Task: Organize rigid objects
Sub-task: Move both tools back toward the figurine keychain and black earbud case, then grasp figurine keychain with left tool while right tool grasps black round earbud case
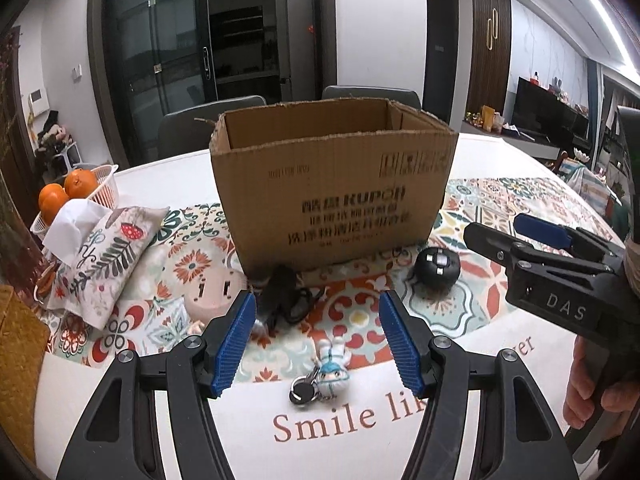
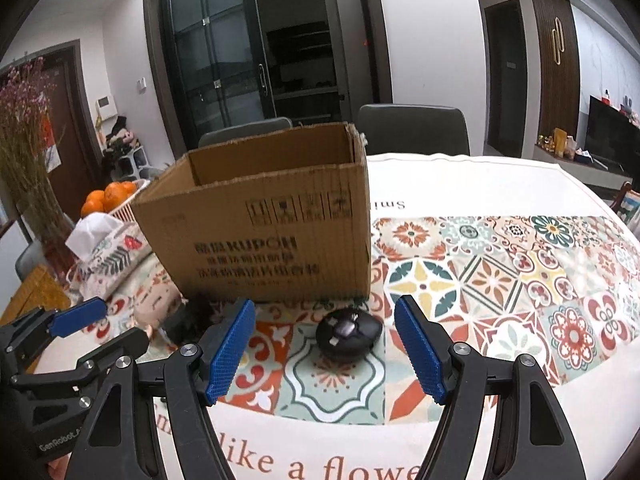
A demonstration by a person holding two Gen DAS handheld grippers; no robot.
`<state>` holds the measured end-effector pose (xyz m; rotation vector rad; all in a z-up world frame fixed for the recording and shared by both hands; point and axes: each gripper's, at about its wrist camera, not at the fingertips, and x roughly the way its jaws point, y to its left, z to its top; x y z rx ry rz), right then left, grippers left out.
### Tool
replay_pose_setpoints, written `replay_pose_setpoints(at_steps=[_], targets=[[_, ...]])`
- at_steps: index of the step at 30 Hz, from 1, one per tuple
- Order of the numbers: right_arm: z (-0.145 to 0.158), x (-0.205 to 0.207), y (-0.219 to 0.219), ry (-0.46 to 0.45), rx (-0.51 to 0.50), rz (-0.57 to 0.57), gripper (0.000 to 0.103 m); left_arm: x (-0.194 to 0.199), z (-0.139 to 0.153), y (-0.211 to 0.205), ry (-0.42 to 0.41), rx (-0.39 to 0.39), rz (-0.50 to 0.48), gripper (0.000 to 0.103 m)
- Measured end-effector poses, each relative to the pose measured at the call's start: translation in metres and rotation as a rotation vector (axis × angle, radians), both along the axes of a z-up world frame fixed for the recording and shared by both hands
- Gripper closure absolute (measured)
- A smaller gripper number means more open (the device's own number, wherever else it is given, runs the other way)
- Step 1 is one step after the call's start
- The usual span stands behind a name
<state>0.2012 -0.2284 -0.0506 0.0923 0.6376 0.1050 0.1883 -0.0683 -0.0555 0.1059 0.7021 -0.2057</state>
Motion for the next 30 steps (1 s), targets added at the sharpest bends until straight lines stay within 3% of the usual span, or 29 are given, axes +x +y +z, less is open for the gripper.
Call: replay_pose_setpoints(at_steps=[12,20,30], targets=[[-0.024,-0.002,0.001,0.054,-0.057,0.029,0.03,-0.013,-0.03,-0.004,0.057,0.042,0.001,0.042],[-0.042,0.004,0.0,0.106,-0.075,0.054,0.03,-0.019,-0.039,-0.015,0.036,0.131,-0.007,0.043],[-0.059,0.019,-0.007,0.171,-0.085,0.07,0.03,-0.007,-0.066,-0.021,0.162,0.089,-0.019,0.051]])
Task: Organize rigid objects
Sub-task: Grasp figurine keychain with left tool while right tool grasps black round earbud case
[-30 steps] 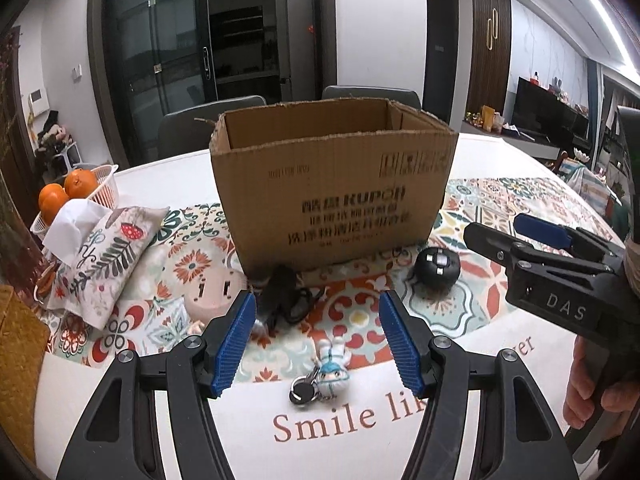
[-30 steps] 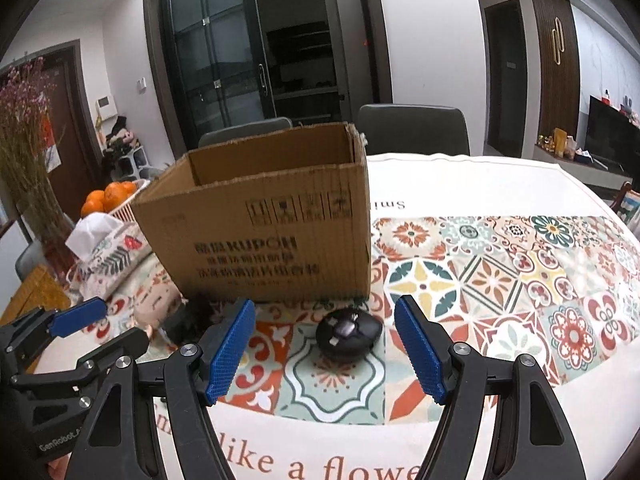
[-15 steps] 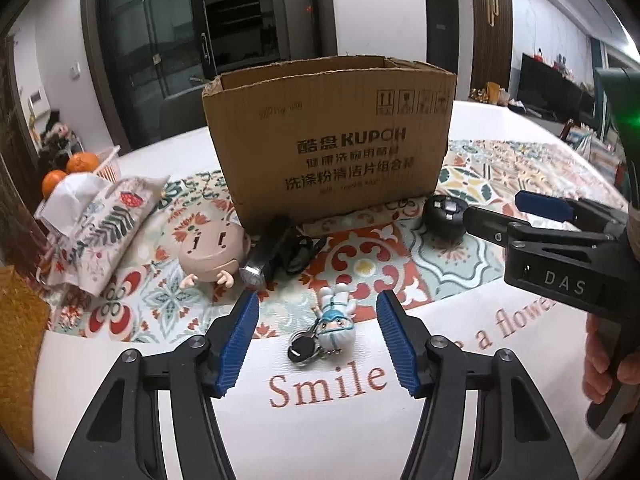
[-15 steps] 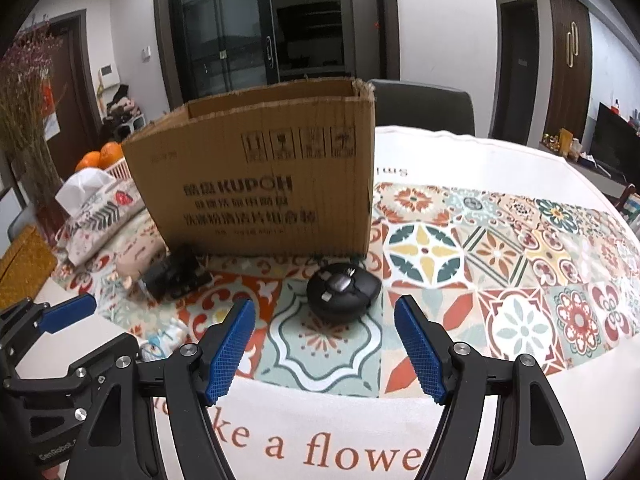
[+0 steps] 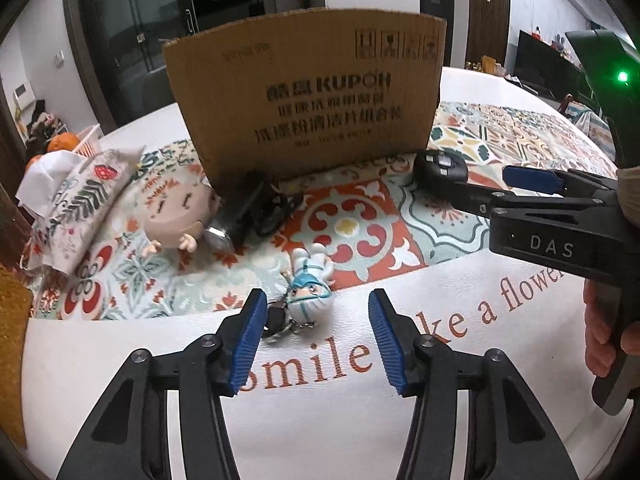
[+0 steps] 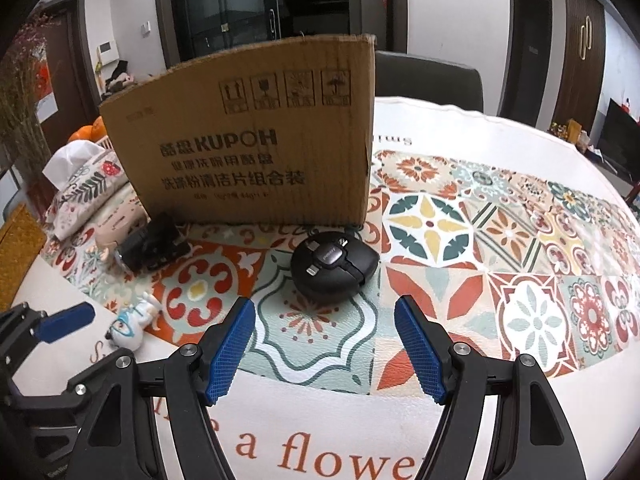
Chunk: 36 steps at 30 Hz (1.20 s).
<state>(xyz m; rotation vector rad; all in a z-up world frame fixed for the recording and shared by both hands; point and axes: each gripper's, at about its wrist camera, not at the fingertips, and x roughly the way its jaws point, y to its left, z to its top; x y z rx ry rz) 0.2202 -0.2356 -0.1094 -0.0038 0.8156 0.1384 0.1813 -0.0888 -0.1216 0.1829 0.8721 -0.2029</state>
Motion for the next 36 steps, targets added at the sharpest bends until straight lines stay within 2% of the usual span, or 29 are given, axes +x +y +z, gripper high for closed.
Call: replay_pose_setpoints(at_steps=[4,15,21,26,28,30,36], targets=[[-0.008,0.008,-0.001,0.017,-0.002,0.001,0.03,0.005,-0.007,-0.001,0.011,0.01,0.007,0.053],[-0.019,0.037,0.002,0.022,-0.044,0.012,0.03,0.018,-0.016,0.0,0.023,0.017,0.012,0.076],[-0.025,0.057,0.006,0.045,-0.072,0.04,0.03,0.022,-0.017,0.0,-0.001,0.039,0.003,0.076],[-0.029,0.068,0.008,0.065,-0.075,0.054,0.03,0.026,-0.017,0.002,-0.002,0.027,0.003,0.077],[-0.029,0.066,0.009,0.067,-0.073,0.052,0.033,0.028,-0.018,0.004,0.0,0.012,0.004,0.077],[-0.029,0.069,0.012,0.062,-0.076,0.049,0.041,0.029,-0.018,0.006,-0.001,-0.006,0.0,0.077],[-0.029,0.06,0.015,0.062,-0.056,0.046,0.041,0.027,-0.013,0.013,-0.002,-0.069,-0.01,0.077]])
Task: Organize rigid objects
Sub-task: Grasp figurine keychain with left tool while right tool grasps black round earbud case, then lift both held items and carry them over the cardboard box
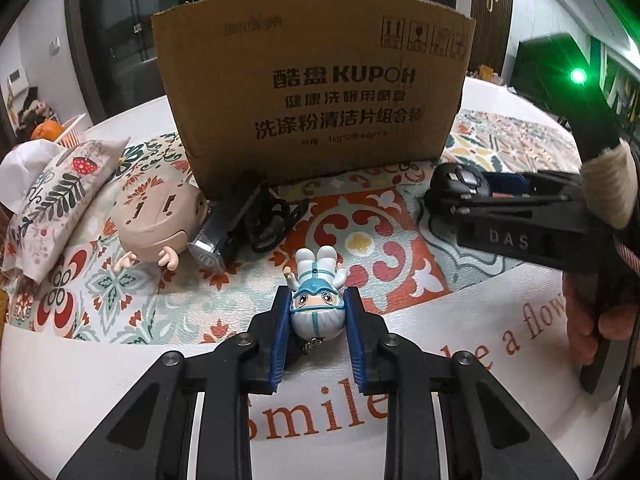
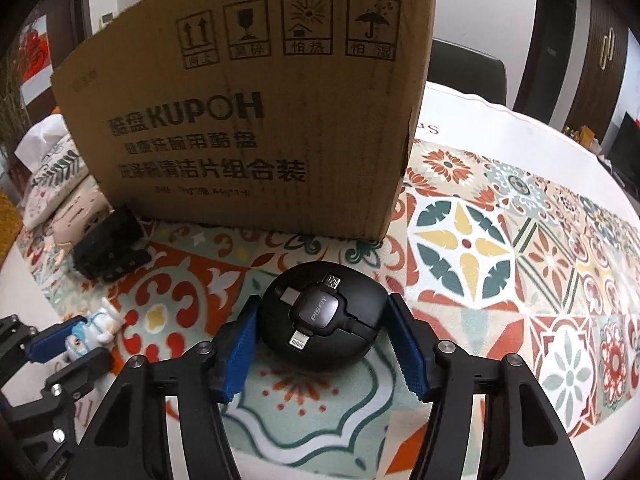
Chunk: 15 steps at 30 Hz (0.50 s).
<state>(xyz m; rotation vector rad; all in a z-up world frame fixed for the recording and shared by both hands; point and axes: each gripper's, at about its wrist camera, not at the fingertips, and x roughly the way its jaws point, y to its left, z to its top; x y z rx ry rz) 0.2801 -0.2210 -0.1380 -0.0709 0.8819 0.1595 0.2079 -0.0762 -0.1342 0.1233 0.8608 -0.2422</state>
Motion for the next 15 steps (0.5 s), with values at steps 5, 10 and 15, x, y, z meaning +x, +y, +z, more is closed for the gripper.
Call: replay_pose_setpoints(at_steps=[5,10,15], targets=[[0.011,-0.015,-0.001,-0.019,0.008,-0.02,0.041,-0.007,0.013,0.004,-0.033,-0.02,-0.007,0.077],[0.027,-0.031,-0.002,-0.041,0.024,-0.032,0.041,-0.014,0.028,0.009,-0.043,-0.077,-0.015,0.077],[0.047,-0.046,-0.003,-0.078,0.044,-0.045,0.041,-0.015,0.043,0.015,-0.049,-0.126,-0.018,0.077]])
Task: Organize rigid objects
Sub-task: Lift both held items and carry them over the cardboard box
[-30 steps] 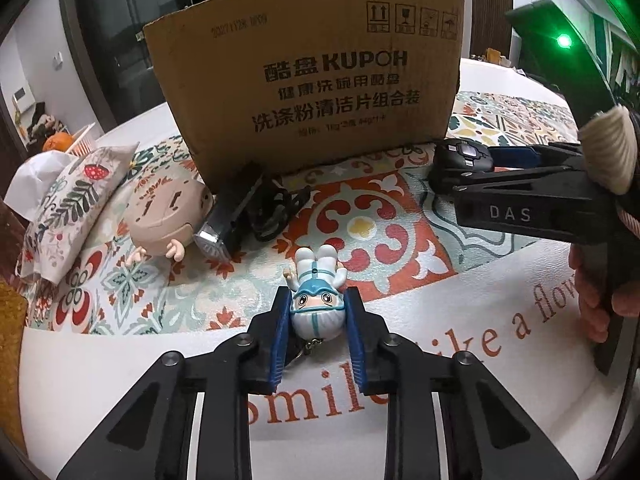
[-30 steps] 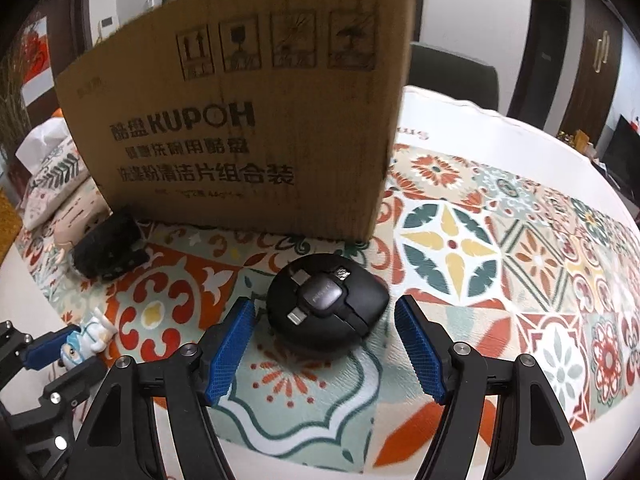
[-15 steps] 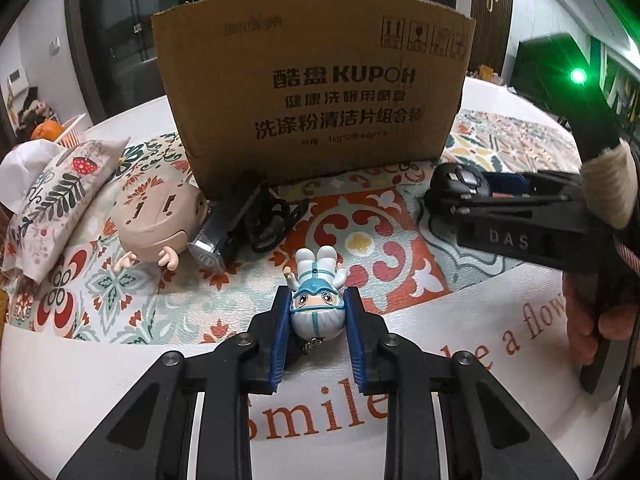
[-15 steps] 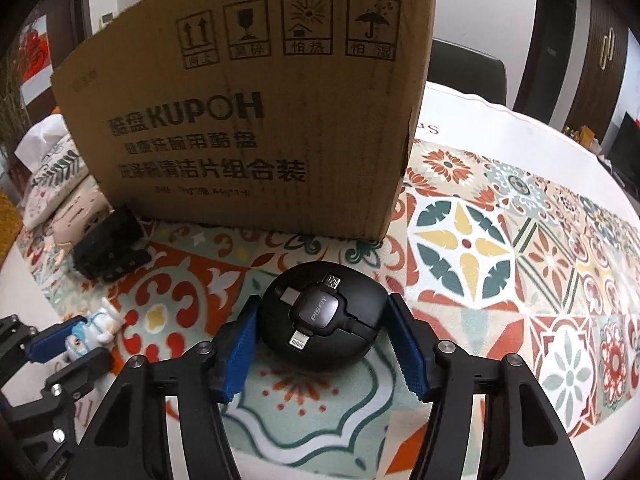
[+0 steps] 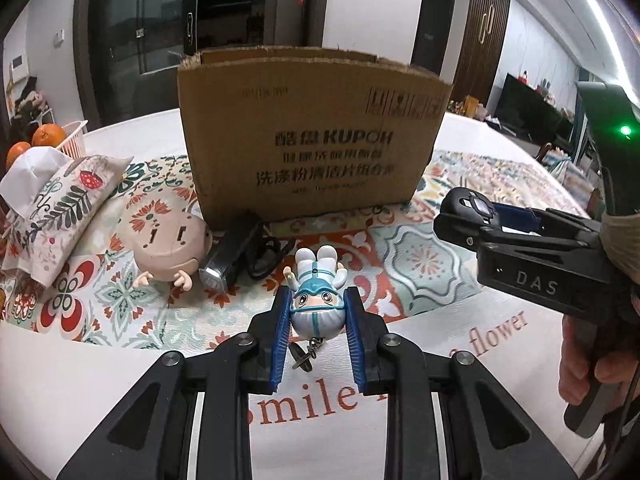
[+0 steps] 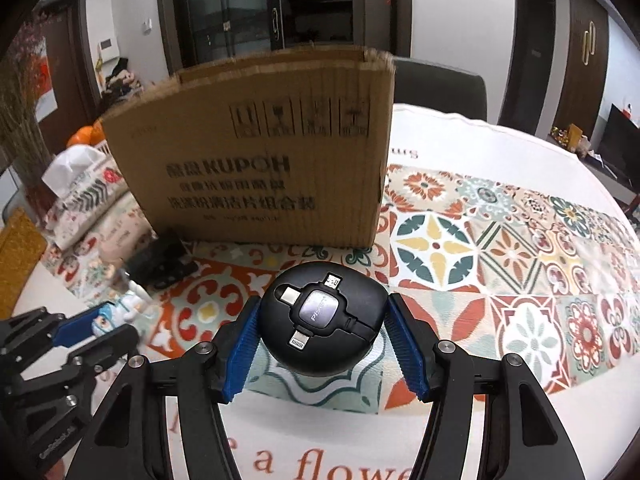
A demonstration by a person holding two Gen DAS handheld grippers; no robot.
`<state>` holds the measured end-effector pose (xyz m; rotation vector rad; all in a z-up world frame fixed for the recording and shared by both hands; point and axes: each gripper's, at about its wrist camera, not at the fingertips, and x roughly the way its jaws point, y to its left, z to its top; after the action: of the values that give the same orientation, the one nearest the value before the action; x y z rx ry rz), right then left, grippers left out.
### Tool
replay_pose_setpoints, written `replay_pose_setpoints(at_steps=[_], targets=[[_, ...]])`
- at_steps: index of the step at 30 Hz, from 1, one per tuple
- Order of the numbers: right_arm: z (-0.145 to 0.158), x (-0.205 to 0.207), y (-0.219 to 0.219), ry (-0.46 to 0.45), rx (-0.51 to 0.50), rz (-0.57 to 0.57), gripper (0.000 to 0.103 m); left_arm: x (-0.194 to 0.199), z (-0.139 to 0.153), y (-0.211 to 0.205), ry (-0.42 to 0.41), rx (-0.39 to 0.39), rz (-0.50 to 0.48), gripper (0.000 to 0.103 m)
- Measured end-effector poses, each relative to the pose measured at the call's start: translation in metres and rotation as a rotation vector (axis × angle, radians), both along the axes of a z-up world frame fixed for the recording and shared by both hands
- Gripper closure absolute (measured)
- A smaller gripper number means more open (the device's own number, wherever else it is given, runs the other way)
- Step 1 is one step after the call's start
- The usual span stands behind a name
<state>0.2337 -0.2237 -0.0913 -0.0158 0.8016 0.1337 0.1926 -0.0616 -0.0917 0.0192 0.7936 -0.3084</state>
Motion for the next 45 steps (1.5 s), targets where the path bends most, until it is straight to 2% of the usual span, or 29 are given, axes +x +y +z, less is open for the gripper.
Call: replay_pose_setpoints(at_steps=[12,23,33,45], targets=[[0.051,-0.038,0.005,-0.112,0.042,-0.022,0.041,-0.014,0.044,0.008,-0.101,-0.029,-0.01,0.077],[0.089,-0.046,0.017,-0.21,0.057,-0.024,0.041,-0.009,0.087,0.018,-0.202,-0.046,-0.03,0.077],[0.12,-0.03,0.026,-0.278,0.087,-0.036,0.041,0.013,0.123,0.024,-0.281,-0.056,-0.044,0.077],[0.149,0.005,0.033,-0.302,0.105,-0.036,0.041,0.051,0.155,0.024,-0.311,-0.048,-0.059,0.077]])
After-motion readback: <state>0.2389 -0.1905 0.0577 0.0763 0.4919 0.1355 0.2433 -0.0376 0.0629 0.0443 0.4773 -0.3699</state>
